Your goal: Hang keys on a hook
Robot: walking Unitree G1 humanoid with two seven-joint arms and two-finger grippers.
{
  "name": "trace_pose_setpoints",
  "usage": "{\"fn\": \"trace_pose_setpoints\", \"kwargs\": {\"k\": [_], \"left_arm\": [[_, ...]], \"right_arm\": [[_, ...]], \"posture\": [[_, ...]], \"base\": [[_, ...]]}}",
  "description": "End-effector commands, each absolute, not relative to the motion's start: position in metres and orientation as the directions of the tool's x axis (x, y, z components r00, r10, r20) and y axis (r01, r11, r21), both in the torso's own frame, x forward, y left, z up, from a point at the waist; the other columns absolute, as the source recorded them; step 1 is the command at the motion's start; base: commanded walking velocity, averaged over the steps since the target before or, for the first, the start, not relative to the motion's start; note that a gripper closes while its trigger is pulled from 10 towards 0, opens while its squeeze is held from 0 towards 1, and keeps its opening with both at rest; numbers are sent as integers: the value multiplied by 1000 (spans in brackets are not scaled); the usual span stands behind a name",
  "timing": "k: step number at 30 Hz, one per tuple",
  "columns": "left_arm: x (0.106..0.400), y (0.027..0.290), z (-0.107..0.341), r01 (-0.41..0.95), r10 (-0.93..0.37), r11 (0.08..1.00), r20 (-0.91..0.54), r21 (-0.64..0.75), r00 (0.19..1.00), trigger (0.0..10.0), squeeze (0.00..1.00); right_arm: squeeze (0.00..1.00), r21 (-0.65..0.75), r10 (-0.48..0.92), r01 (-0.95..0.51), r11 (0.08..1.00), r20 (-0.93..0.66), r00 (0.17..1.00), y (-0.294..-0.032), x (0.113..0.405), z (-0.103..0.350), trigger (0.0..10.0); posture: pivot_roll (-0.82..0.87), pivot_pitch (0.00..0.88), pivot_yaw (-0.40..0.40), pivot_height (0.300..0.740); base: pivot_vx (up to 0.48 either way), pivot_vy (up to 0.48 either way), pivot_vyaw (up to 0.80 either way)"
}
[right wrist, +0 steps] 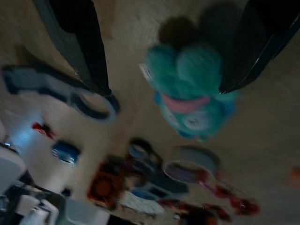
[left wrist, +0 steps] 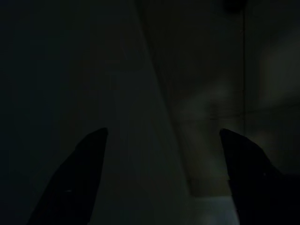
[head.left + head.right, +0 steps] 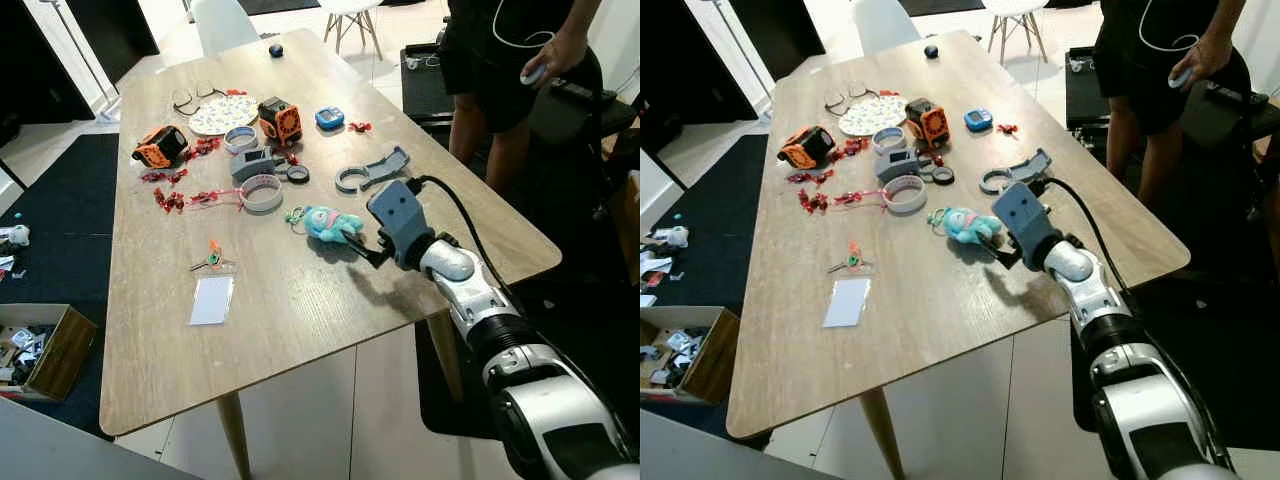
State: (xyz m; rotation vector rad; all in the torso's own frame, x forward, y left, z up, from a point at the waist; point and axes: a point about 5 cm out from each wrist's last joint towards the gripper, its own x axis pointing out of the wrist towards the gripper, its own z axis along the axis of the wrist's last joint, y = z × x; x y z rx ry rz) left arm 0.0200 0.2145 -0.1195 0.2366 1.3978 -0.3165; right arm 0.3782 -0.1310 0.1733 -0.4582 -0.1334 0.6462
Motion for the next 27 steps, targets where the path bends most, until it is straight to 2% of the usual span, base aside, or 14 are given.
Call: {"fn": "trace_pose_setpoints", "kwargs": {"k": [1,2,4,8,10,12,17,25,27], "left_arm": [[11,222,-118,238,-64,971,-988,-29,137,10000,0],[11,222,-118,238,-64,971,-988,-29,137,10000,0],[11,221,-118,156,-76,986,-985,-52,154,10000,0],[11,221,-118,140,-79,988,-984,-57,157,10000,0],[11,219,-119,68,-93,994,-980,-82,178,10000,0],[12,218,-119,56,-95,995,-978,-87,183,10000,0],[16,216,-119,124,-134,986,-978,-114,163,10000,0],[18,215,-119,139,-142,983,-978,-120,155,10000,0],[19,215,-119,144,-141,982,-978,-119,153,10000,0]], "right_arm": [[0,-427,662,-602,674,-13,750,-125,373,173,10000],[0,-427,662,-602,674,-13,750,-125,373,173,10000],[0,-434,658,-595,677,-6,753,-128,373,175,10000],[0,-435,657,-592,678,-3,754,-128,374,176,10000],[0,-440,622,-557,704,5,783,-137,376,178,10000],[0,-444,602,-539,716,2,798,-141,377,178,10000],[0,-453,498,-453,768,-21,867,-160,380,174,10000],[0,-459,416,-395,796,-59,907,-174,379,163,10000],[0,-457,407,-387,801,-59,911,-177,378,162,10000]], "posture": [[-112,145,133,740],[-112,145,133,740],[-114,138,133,740],[-114,138,133,740],[-124,121,135,740],[-124,121,135,740],[-132,101,134,740],[-136,85,134,740],[-137,83,135,740]], "base": [[0,0,0],[0,0,0],[0,0,0],[0,0,0],[0,0,0],[0,0,0],[0,0,0],[0,0,0],[0,-439,0]]}}
